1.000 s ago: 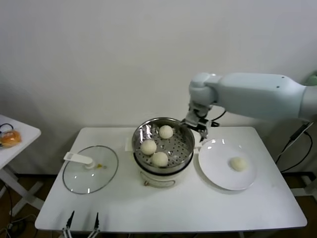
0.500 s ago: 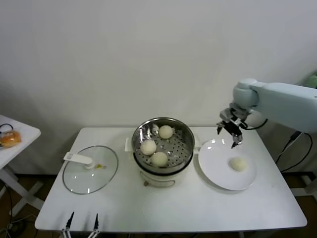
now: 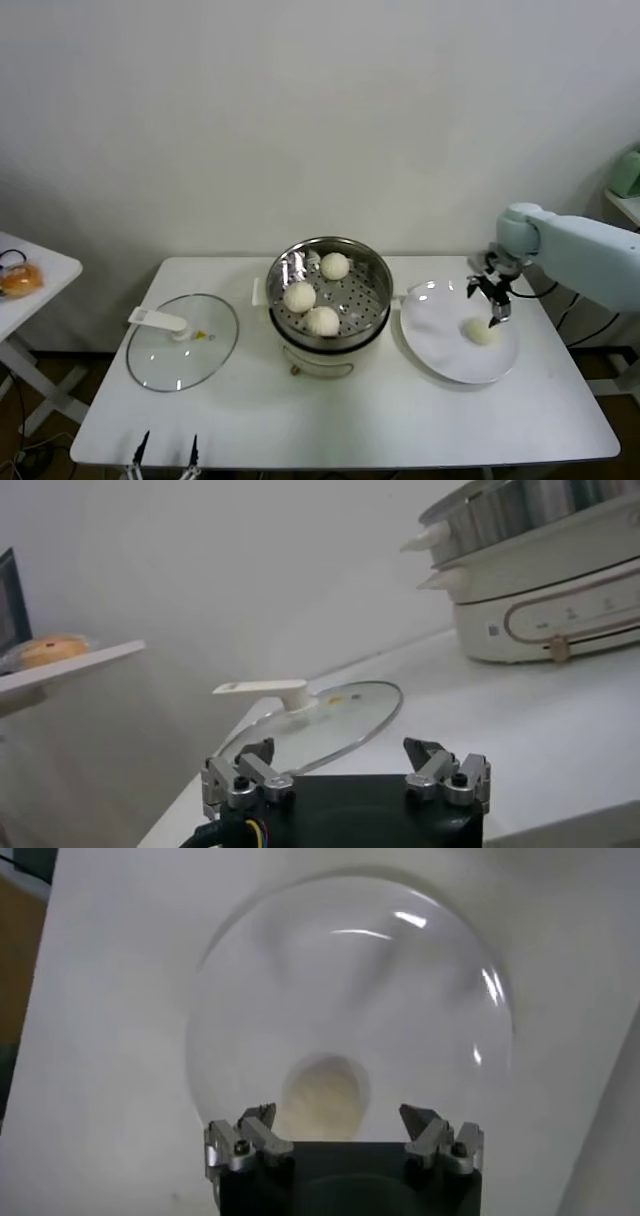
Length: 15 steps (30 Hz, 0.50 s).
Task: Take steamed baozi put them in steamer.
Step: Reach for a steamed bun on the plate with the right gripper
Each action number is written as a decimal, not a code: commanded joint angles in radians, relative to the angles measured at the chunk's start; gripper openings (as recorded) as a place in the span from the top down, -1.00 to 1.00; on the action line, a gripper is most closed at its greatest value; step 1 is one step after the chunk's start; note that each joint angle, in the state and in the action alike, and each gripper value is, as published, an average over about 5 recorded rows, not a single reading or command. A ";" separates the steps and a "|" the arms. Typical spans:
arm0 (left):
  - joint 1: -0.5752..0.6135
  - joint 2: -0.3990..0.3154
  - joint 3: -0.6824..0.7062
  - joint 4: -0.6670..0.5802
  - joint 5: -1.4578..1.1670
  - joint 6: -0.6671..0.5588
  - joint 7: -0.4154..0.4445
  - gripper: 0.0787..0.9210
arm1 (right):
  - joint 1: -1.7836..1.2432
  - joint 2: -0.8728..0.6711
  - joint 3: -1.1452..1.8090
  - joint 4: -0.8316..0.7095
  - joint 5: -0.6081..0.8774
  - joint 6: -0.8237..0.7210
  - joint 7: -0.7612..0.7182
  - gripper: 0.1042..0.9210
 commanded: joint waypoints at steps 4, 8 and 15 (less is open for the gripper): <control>0.001 -0.001 0.003 0.010 0.013 0.002 -0.003 -0.77 | -0.225 0.007 0.216 -0.142 -0.090 -0.017 0.015 -0.76; 0.002 0.000 0.003 0.011 0.015 0.002 -0.003 -0.77 | -0.234 0.019 0.230 -0.160 -0.100 -0.015 0.017 -0.76; 0.000 0.002 0.003 0.011 0.015 0.002 -0.002 -0.77 | -0.251 0.032 0.257 -0.185 -0.126 -0.011 0.020 -0.76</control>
